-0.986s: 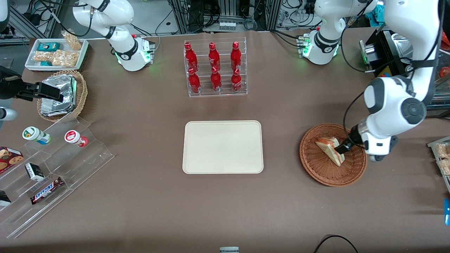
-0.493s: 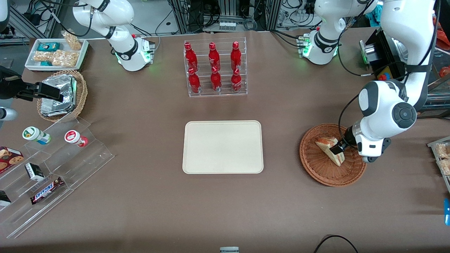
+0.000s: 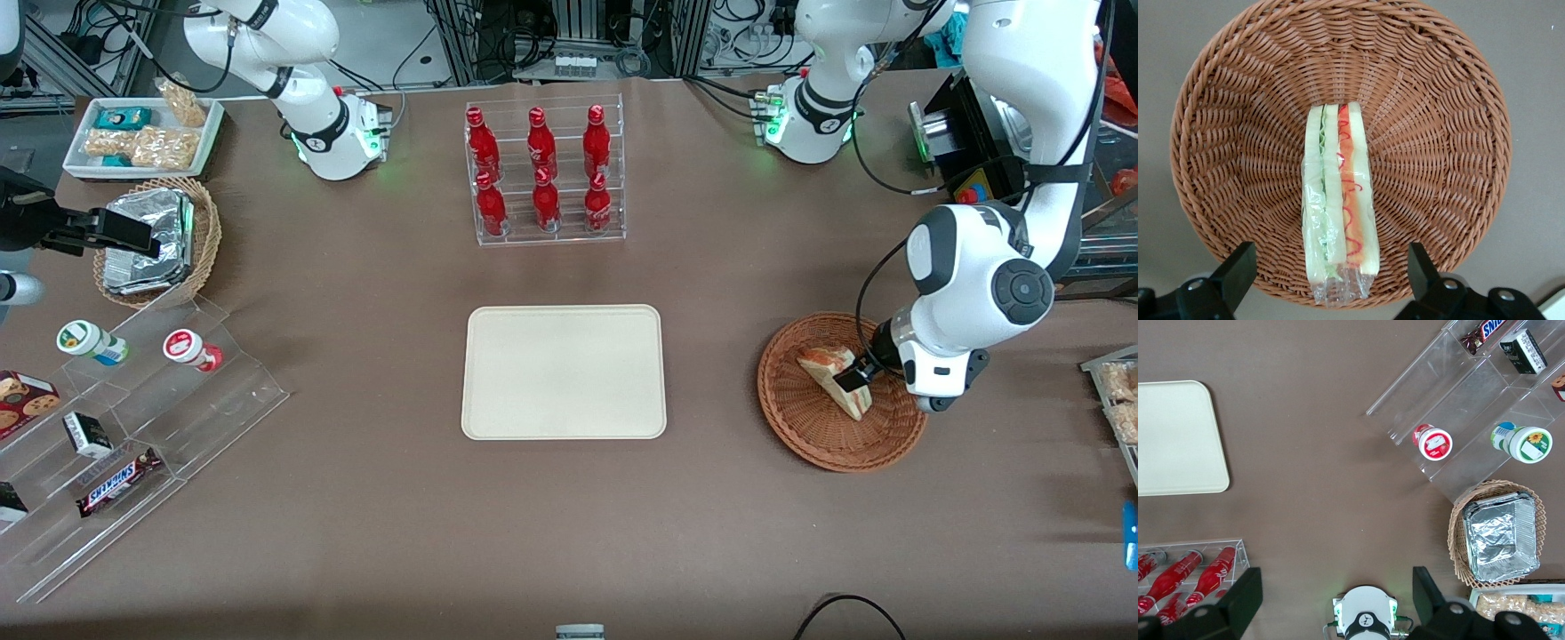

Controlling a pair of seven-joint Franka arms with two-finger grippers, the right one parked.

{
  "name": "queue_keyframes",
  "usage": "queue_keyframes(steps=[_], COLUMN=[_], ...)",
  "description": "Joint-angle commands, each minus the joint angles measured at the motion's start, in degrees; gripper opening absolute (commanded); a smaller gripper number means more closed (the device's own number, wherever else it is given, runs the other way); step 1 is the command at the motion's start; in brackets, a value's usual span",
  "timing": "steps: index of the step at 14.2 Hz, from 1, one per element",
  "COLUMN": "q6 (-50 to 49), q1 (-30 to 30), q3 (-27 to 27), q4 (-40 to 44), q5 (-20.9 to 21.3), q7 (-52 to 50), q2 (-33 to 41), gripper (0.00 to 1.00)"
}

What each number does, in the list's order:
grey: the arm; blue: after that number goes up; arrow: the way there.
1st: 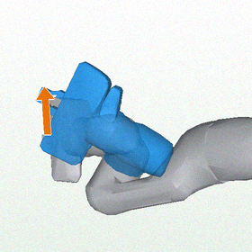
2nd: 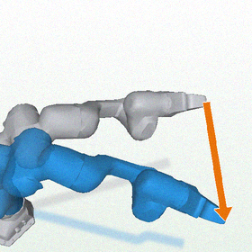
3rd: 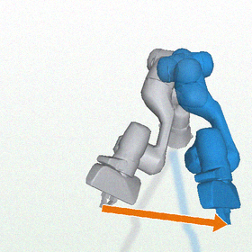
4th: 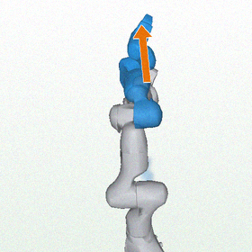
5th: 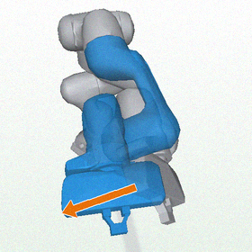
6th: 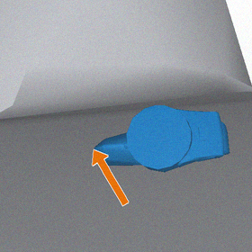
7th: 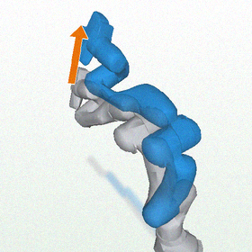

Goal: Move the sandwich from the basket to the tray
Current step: 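Close the left gripper on the sandwich's upright edge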

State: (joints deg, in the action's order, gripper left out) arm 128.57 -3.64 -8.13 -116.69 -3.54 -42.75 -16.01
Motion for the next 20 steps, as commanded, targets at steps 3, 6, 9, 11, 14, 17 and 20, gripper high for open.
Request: queue_keyframes(steps=[3,6,9,11,14,17,20], q6=[0.54,1.06,3.87,5.62,7.04,7.04,6.78], q1=[0.21,0.21,0.12,0.12,0.12,0.12,0.12], q3=[0.04,0.04,0.13,0.04,0.04,0.04,0.13], q4=[1.03,1.20,1.03,0.76,0.85,0.76,0.32], q5=[0.47,0.47,0.21,0.20,0.20,0.03,0.47], q7=[-0.31,-0.41,-0.93,-2.07,-2.16,-2.25,-2.08], q2=[-1.30,-3.14,-5.34,-6.83,-8.07,-7.98,-7.28], gripper=[1.00,1.00,1.00,1.00,1.00,0.89,0.23])
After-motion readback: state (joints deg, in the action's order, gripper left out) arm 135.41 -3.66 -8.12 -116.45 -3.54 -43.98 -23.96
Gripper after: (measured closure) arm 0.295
